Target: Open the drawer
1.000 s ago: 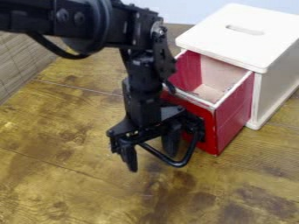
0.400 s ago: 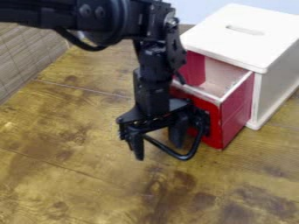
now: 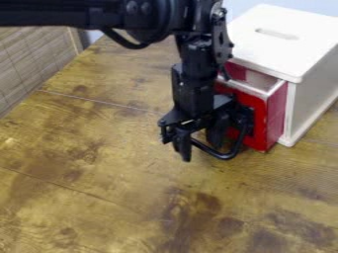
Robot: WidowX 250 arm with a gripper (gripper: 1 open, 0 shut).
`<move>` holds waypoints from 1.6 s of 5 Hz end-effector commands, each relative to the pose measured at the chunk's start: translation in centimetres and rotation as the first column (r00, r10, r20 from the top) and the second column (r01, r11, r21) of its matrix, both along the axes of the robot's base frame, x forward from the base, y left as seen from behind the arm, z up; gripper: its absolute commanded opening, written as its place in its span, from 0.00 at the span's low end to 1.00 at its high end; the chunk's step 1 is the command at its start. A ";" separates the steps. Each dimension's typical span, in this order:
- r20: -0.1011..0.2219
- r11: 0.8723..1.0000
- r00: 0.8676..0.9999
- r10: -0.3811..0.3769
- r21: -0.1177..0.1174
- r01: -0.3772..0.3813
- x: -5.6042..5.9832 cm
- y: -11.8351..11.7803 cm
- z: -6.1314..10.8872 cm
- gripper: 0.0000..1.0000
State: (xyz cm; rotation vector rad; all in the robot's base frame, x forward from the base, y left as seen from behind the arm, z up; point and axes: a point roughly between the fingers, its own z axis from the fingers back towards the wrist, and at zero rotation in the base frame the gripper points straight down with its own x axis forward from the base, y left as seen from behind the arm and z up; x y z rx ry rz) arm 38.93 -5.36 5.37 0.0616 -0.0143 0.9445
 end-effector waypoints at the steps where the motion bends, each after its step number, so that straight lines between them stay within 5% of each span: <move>1: 0.017 0.993 0.993 -0.118 0.009 0.118 0.4 -2.7 0.6 0.00; 4: 0.004 0.999 1.000 -0.009 0.052 0.008 -1.4 -1.5 0.7 0.00; 6: -0.007 0.996 1.000 -0.011 0.086 0.011 -3.4 -0.8 -0.4 0.00; 8: -0.021 0.992 0.999 -0.031 0.121 0.033 -4.2 -0.6 -0.9 0.00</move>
